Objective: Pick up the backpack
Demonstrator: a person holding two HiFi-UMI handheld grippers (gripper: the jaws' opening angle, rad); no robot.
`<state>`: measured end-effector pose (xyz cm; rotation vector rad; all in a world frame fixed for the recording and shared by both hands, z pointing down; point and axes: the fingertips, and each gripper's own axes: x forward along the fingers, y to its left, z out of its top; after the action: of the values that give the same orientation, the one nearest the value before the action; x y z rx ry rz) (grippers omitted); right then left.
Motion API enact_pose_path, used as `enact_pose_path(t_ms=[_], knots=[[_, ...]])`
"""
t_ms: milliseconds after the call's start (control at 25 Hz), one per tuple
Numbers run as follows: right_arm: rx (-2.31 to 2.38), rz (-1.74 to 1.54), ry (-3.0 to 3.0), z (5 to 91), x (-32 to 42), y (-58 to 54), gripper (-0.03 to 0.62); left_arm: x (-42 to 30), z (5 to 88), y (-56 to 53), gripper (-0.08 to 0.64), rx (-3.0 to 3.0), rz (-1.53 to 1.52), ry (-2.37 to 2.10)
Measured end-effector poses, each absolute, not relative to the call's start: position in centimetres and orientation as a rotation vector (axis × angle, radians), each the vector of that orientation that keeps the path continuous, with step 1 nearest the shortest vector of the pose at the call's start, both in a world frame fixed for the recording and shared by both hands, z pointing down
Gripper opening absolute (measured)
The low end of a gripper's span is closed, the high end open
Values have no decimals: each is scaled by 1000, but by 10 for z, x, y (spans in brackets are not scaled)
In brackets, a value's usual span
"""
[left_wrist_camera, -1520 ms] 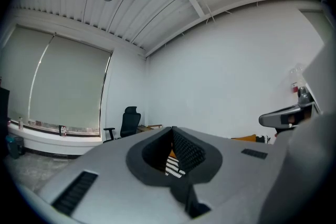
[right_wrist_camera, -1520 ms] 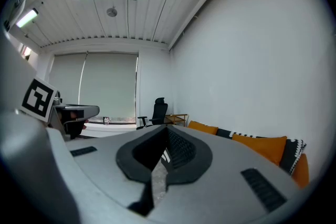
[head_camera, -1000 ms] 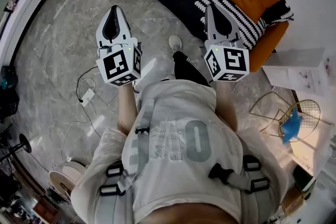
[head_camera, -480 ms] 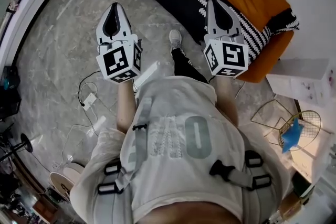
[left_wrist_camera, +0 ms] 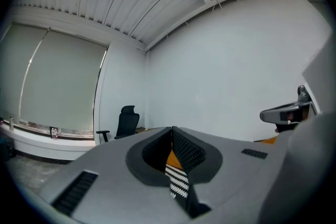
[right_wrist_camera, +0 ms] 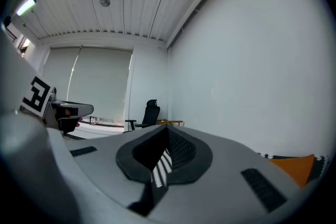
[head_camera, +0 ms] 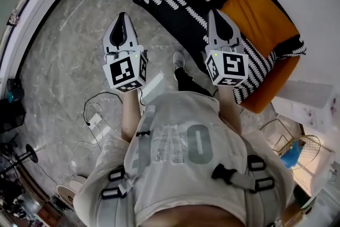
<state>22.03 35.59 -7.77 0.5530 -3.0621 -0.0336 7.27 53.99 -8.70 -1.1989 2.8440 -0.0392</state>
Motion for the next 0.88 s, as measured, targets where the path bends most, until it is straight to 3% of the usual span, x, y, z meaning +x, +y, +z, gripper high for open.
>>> enact_pose_path(t_ms=[400, 880], knots=[[562, 61, -3032, -71, 90, 225, 6, -57, -89, 410, 20, -1223, -32, 2876], [726, 49, -3010, -83, 43, 172, 6, -120, -97, 335, 20, -1388, 40, 2808]])
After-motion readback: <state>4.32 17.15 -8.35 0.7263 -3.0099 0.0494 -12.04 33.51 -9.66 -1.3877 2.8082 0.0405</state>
